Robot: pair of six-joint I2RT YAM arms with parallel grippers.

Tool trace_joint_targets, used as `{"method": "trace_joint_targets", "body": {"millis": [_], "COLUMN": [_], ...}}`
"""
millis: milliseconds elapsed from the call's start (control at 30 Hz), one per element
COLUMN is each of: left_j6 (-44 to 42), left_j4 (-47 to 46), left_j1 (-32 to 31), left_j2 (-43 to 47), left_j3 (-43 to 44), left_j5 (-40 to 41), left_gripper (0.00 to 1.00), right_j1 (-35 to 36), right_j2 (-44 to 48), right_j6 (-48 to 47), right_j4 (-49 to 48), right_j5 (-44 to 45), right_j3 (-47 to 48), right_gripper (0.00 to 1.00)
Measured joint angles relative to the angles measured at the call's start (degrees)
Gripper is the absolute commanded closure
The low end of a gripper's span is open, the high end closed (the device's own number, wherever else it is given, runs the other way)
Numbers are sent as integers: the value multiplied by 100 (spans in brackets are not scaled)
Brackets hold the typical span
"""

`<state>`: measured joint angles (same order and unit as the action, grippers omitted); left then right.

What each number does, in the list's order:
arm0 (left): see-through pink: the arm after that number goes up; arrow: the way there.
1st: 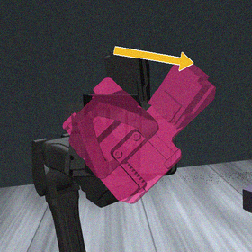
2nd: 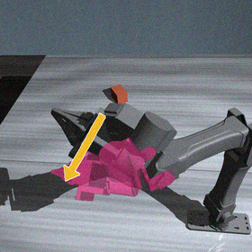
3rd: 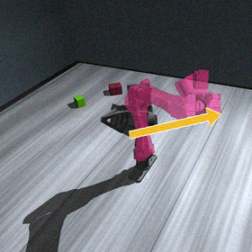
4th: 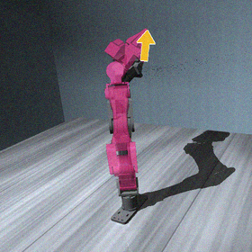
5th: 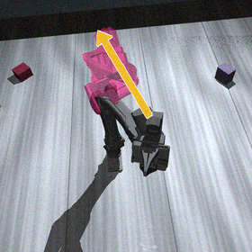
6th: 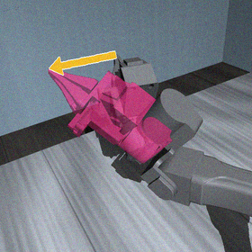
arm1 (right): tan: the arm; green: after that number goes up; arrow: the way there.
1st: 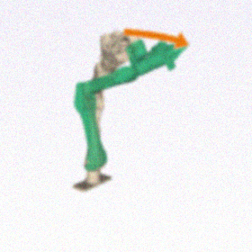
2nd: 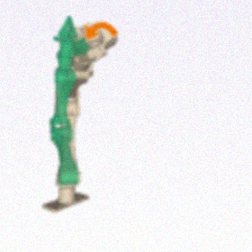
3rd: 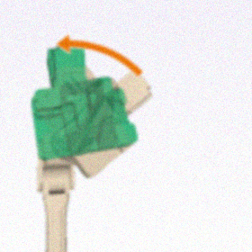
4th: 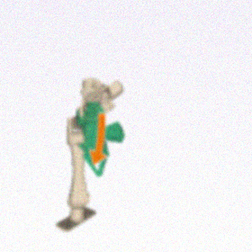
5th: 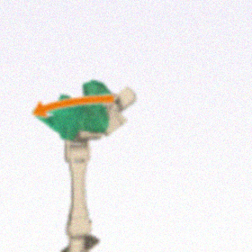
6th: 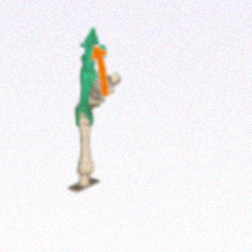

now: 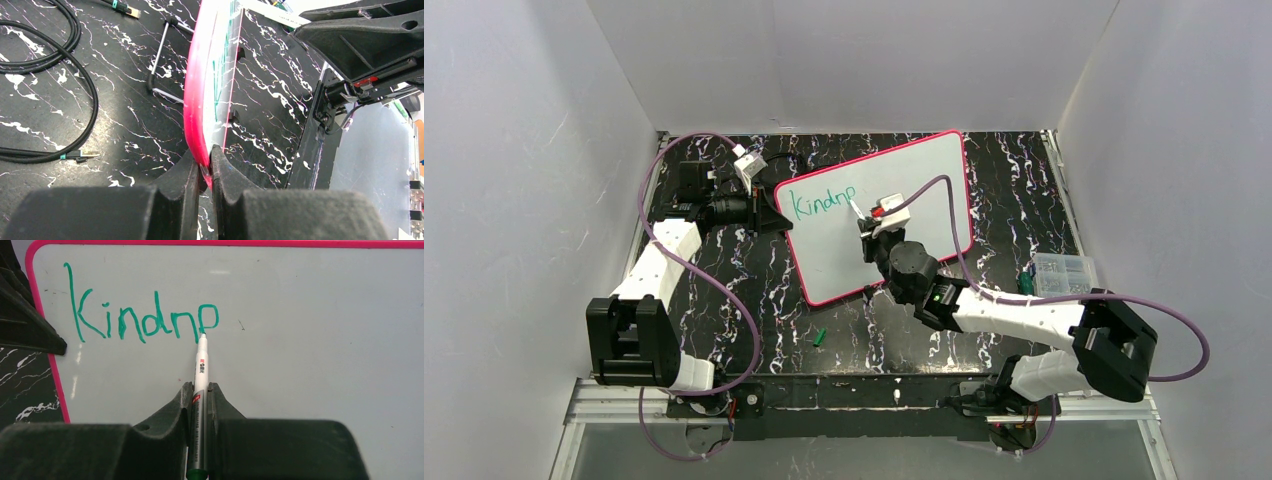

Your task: Write a sentence on the whiteboard

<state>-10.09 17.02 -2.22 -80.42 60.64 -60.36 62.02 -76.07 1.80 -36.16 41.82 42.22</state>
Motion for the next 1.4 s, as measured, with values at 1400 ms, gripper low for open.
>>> {"method": "trace_joint_targets", "body": {"millis": [1400], "left_j6": [-20], "left_j4": [17], "left_j1": [0], "left_j2": [2], "left_j3": [7], "left_j5": [-2], "left_gripper": [100], "right_j1": [-273], "right_j2": [-68], "right_j6": [-660], "right_j4": [-157], "right_j5": [254], "right_j3": [232], "right_gripper": [99]}}
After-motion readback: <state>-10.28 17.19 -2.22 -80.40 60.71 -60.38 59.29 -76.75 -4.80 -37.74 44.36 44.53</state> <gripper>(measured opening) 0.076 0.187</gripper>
